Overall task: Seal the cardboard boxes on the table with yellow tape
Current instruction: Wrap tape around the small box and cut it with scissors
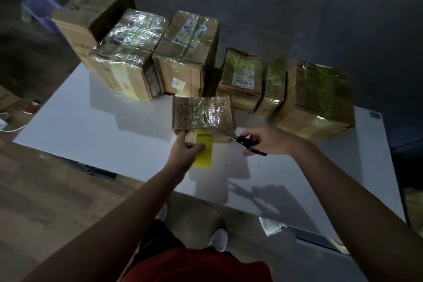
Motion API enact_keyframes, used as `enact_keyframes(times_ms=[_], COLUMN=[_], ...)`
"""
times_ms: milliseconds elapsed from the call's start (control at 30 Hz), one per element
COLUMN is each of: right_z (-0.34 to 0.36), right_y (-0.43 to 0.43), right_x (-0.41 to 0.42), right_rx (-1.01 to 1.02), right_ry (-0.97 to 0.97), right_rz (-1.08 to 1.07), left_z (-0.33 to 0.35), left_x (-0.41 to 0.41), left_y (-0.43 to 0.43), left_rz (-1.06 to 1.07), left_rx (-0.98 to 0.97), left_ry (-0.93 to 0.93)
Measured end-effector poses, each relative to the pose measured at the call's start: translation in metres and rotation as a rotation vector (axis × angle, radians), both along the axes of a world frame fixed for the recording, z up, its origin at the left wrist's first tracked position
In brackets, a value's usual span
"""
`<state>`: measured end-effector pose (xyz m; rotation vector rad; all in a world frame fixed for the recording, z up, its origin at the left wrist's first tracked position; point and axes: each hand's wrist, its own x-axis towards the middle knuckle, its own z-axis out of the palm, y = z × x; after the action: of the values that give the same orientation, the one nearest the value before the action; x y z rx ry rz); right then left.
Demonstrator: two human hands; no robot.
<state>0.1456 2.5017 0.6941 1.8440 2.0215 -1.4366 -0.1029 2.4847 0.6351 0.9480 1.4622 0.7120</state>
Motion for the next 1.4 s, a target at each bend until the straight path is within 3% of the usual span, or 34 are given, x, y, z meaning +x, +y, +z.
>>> enact_keyframes(times_ms=[600, 867, 1400], right_z=[0.013, 0.008, 0.009], right_y=[0.019, 0.038, 0.040], right_x=[0.013, -0.014, -0.028], right_rx=[-0.110, -0.106, -0.080], right_ry=[-0.175, -0.178, -0.149], right_rz=[0.095, 0.152, 0.025], left_z=[0.007, 0.009, 0.012], left_x=[-0.015, -0.017, -0.016], left_y=[0.018, 0.021, 0.041], left_rz=[-0.173, -0.248, -0.264], left_rx=[-0.117, -0.155, -0.188], left_ry=[-0.097, -0.014, -0.017])
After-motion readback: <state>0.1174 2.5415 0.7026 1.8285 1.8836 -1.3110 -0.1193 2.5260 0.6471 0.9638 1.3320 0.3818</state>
